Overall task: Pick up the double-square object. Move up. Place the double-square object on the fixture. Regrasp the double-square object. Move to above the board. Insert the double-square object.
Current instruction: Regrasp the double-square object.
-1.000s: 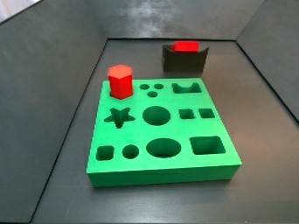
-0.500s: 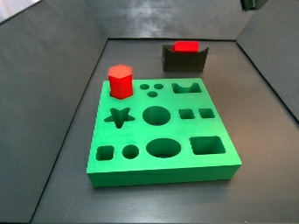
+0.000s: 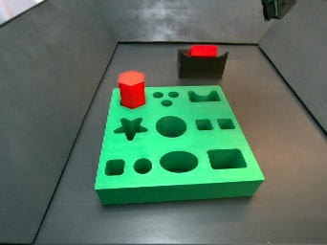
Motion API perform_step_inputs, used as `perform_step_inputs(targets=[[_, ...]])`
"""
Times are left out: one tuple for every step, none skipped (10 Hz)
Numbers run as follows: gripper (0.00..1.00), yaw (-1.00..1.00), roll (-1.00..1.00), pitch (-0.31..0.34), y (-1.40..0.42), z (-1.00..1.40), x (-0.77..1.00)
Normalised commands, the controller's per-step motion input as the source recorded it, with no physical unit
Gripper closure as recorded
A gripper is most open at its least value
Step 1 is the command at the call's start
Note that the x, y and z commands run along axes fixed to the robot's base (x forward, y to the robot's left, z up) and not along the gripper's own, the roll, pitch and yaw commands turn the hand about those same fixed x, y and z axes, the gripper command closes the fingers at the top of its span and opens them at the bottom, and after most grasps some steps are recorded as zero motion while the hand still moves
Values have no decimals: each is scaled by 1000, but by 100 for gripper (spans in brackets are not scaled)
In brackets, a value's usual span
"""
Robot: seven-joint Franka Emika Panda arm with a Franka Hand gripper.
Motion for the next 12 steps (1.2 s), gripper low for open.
perform_step_inputs(targets=[[0,147,240,2,66,-1000,59],[0,118,214,-10,55,-1000,63],[0,98,177,-17,47,-1000,70],[0,89,159,-19,44,-1000,76],[0,71,125,-21,36,-1000,89],[0,62,103,-20,32,-1000,102],[0,52,84,-17,26,-1000,115],[0,50,78,-16,22,-1000,119],[0,45,70,-17,15,-1000,124],[0,42,70,-19,12,-1000,129],[0,39,65,-14,4,-873,121],[0,35,64,-10,-1,-731,107]])
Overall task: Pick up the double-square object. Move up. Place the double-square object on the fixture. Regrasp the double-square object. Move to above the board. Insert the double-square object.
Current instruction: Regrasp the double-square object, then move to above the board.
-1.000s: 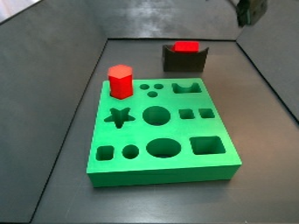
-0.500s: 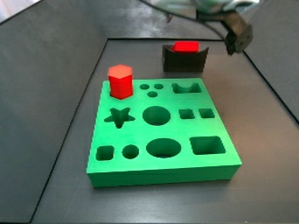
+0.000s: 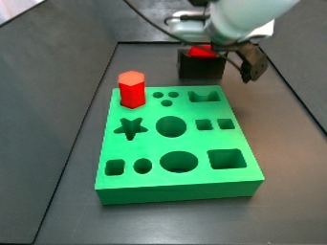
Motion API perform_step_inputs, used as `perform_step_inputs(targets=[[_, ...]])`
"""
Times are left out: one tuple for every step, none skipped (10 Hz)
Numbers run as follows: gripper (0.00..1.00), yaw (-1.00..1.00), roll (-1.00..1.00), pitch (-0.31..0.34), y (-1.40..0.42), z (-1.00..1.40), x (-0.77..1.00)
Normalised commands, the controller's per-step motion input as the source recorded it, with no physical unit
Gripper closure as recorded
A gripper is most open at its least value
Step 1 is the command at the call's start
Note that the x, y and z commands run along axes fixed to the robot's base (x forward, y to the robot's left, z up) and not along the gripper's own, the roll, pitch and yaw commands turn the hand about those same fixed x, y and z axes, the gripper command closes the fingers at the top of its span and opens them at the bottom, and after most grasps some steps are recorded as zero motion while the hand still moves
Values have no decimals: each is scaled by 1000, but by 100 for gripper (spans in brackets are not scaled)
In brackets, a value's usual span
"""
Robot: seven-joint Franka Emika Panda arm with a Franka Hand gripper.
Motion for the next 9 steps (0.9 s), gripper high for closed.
perform_step_inputs(targets=[[0,37,65,-7,-8,-547,88],[0,39,66,-7,-10,-409,84],[0,39,66,-3,-11,-236,79],[0,38,61,10,-26,-192,40],[0,32,63,3,-33,-176,27],[0,32,63,3,-32,-176,27],[0,32,63,3,-32,-176,27],[100,0,0,0,0,-500,0],[100,-121,-166,403,11,1000,54]])
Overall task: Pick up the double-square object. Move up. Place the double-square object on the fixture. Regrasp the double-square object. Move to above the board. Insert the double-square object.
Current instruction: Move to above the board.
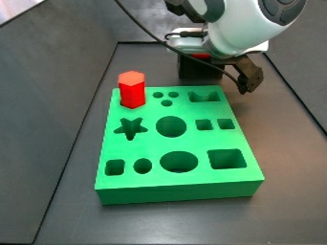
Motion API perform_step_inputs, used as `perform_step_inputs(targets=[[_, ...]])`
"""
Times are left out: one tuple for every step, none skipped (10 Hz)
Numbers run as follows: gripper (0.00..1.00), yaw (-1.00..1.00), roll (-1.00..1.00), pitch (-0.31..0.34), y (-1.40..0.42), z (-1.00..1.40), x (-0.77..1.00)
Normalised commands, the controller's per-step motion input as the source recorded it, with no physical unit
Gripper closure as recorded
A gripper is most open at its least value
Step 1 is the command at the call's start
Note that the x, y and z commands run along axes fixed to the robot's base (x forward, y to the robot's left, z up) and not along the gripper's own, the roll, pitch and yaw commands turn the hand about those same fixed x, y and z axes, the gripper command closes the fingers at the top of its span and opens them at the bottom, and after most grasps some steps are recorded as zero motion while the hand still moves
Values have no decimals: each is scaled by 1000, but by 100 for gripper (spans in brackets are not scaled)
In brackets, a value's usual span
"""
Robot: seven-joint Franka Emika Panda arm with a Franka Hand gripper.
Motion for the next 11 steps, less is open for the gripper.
perform_step_inputs(targets=[[100,-105,-165,404,11,1000,54],[100,19,-160,395,8,1000,47],[100,82,-144,380,7,1000,45],[100,204,-99,311,5,1000,48],[100,237,-78,276,4,1000,49],[100,268,-50,194,1,1000,51],[100,273,-38,131,1,1000,52],[100,261,-34,74,0,1000,50],[100,237,-29,21,-1,1000,50],[100,190,-22,-29,-4,1000,47],[100,148,-22,-52,-3,1000,44]])
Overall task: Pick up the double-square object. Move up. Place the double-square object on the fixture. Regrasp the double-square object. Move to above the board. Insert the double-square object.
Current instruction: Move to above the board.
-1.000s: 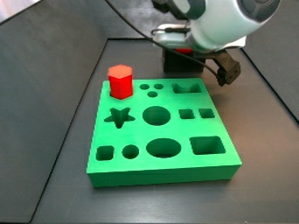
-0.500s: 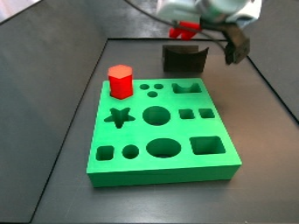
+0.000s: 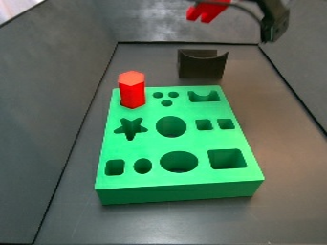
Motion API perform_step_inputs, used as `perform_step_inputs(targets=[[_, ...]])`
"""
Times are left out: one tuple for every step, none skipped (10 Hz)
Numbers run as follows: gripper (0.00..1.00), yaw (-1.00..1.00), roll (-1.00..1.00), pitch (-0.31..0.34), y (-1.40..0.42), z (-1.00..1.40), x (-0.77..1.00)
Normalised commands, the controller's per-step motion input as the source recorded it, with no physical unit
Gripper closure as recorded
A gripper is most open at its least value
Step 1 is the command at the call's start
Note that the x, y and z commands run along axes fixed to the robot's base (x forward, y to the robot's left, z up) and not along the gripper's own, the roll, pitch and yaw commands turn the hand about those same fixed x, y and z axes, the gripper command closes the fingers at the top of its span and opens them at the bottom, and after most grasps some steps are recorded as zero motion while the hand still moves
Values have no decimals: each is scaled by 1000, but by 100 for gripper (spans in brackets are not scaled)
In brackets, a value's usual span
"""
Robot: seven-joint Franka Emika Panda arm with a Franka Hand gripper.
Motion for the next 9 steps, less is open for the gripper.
perform_step_inputs(targets=[[100,93,-17,-67,-3,1000,39],[100,67,-19,-68,-3,1000,35],[100,22,-26,-48,-2,1000,27],[100,-6,-34,-26,-2,1000,23],[100,-19,-36,-2,-3,1000,14],[100,-22,-39,15,-4,932,7],[100,-21,-47,47,-3,726,-3],[100,-12,-55,76,-5,522,-8],[100,2,-57,93,-3,369,-4]])
